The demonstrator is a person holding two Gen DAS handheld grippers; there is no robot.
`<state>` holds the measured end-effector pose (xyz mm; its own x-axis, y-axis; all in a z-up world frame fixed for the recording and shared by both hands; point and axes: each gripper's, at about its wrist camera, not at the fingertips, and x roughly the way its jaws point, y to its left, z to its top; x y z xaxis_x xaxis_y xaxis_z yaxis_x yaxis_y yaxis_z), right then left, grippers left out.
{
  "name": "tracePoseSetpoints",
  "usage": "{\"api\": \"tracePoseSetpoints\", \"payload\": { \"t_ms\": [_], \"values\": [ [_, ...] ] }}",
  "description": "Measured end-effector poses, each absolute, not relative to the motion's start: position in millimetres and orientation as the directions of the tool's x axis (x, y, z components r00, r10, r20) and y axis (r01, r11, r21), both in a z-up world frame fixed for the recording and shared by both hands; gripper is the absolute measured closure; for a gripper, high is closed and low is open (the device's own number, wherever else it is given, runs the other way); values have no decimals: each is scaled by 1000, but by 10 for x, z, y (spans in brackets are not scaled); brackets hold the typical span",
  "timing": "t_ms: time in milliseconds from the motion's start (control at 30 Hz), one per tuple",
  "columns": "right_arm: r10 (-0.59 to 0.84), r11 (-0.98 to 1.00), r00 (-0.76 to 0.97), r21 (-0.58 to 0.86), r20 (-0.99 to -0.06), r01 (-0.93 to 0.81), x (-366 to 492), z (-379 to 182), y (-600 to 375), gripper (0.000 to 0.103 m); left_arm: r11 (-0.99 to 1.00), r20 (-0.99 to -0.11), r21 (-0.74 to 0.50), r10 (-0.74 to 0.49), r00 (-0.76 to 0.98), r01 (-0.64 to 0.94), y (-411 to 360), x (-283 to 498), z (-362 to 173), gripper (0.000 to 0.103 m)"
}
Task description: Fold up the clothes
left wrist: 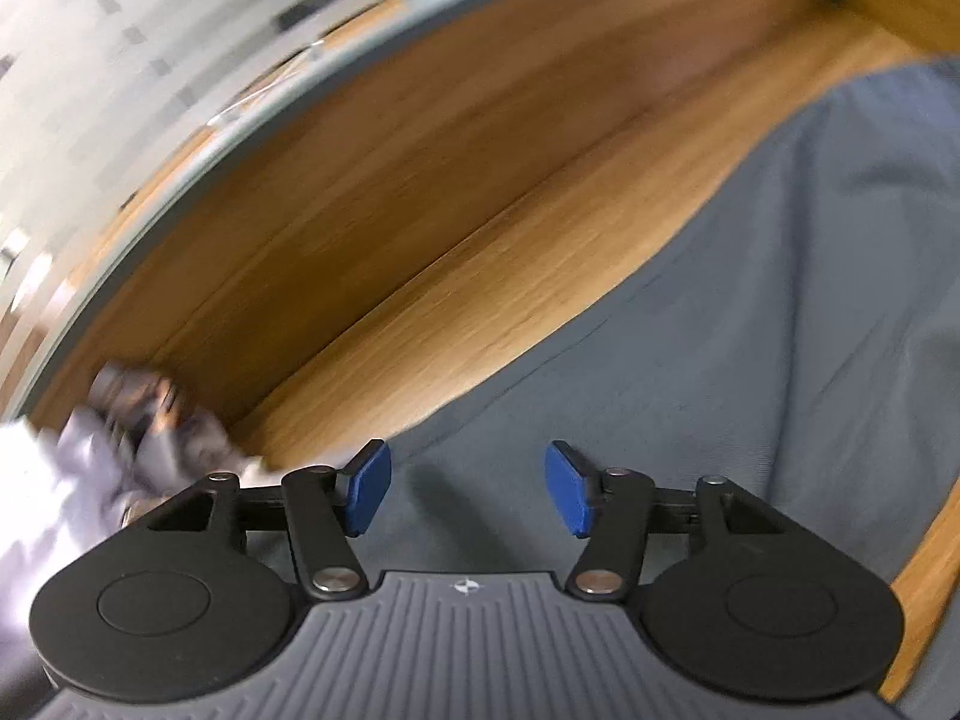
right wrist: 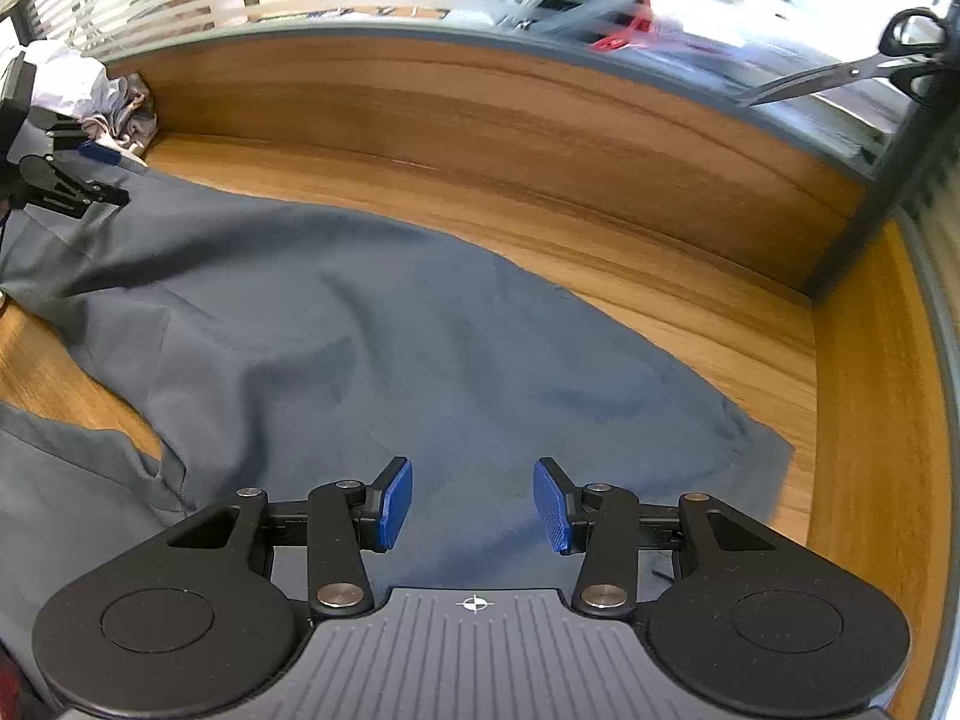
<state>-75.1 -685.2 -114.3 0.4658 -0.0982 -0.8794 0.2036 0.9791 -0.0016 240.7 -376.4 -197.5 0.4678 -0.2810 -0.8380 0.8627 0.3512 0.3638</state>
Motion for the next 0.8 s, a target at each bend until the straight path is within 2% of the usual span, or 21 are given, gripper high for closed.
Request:
{"api": "tracePoseSetpoints", "payload": {
  "t_ms": [267, 300, 333, 367, 400, 600, 800],
  "values": [
    [-85, 982, 437, -2, -895, 186, -590, -1237, -6852, 55, 343, -901, 253, -256, 349, 905, -3914, 2807, -2148, 35],
    [-82, 983, 434, -1, -897, 185, -575, -1251, -6855, 55, 349, -911, 224, -257, 323, 910, -3905, 2847, -2141, 44],
    [-82, 983, 431, -1, -899, 185, -568, -1264, -6855, 55, 365, -916, 195, -265, 302, 910, -3885, 2876, -2125, 68],
    [-81, 983, 429, -1, -899, 185, -568, -1273, -6859, 55, 385, -912, 198, -264, 313, 902, -3869, 2879, -2115, 88],
    [-81, 983, 428, 0, -900, 186, -568, -1282, -6864, 55, 392, -902, 229, -258, 345, 891, -3861, 2855, -2104, 101],
    [-105, 977, 423, -14, -900, 213, -622, -1307, -6952, 55, 547, -793, 349, -261, 551, 761, -3868, 2866, -1805, 101],
    [-145, 976, 424, -59, -894, 208, -663, -1224, -7163, 55, 573, -802, 326, -253, 541, 752, -3910, 2813, -1662, 100]
  ]
}}
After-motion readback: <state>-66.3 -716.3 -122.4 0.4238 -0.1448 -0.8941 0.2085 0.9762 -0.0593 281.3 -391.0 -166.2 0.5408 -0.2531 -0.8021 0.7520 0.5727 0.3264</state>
